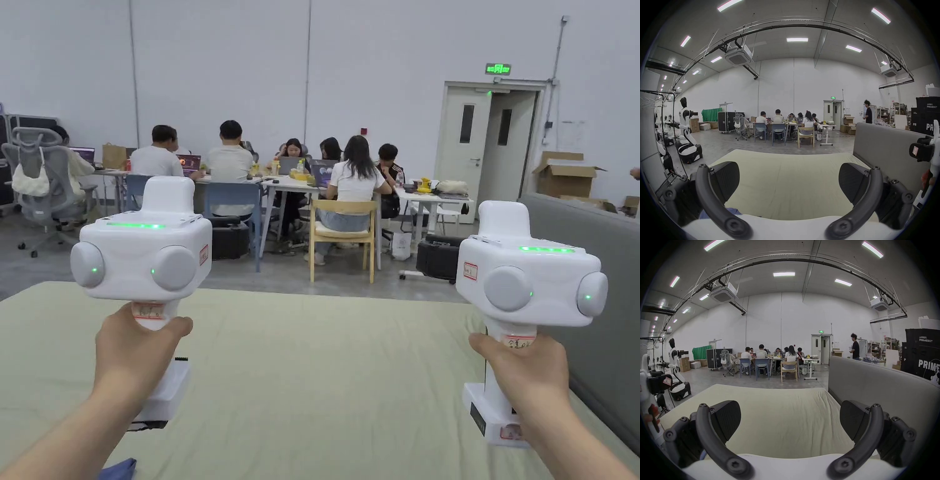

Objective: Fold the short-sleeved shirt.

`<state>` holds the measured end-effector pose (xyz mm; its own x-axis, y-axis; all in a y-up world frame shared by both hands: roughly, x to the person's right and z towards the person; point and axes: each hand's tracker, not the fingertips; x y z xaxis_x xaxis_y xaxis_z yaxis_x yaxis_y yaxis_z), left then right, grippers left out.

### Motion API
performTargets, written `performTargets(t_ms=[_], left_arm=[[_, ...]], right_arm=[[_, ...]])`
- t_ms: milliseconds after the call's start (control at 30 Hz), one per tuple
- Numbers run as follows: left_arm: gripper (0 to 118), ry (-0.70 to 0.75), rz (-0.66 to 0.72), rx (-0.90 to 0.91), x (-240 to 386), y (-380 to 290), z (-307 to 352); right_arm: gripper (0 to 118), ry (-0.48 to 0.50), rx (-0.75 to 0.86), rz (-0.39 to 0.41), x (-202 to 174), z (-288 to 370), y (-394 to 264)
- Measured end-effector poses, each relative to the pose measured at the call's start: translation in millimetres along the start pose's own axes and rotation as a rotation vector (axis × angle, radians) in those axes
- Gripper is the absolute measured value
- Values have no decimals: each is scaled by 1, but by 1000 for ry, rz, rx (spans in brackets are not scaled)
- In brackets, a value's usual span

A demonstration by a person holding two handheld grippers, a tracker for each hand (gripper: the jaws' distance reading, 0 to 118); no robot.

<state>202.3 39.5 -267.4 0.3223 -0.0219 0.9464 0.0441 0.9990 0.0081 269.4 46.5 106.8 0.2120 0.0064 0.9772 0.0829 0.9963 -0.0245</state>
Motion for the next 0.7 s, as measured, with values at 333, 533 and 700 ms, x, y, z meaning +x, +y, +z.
performTargets(t_ms=[333, 533, 700], left_arm=[[118, -18, 28, -14, 28, 16, 45], [118, -18, 32, -26, 16, 7, 27], [118, -25, 26, -19, 21, 6, 27]], right_arm=[[118, -14, 1, -5, 2, -1, 0], [118, -13, 0, 15, 0, -1, -2], [118, -7, -5, 25, -2, -2, -2]])
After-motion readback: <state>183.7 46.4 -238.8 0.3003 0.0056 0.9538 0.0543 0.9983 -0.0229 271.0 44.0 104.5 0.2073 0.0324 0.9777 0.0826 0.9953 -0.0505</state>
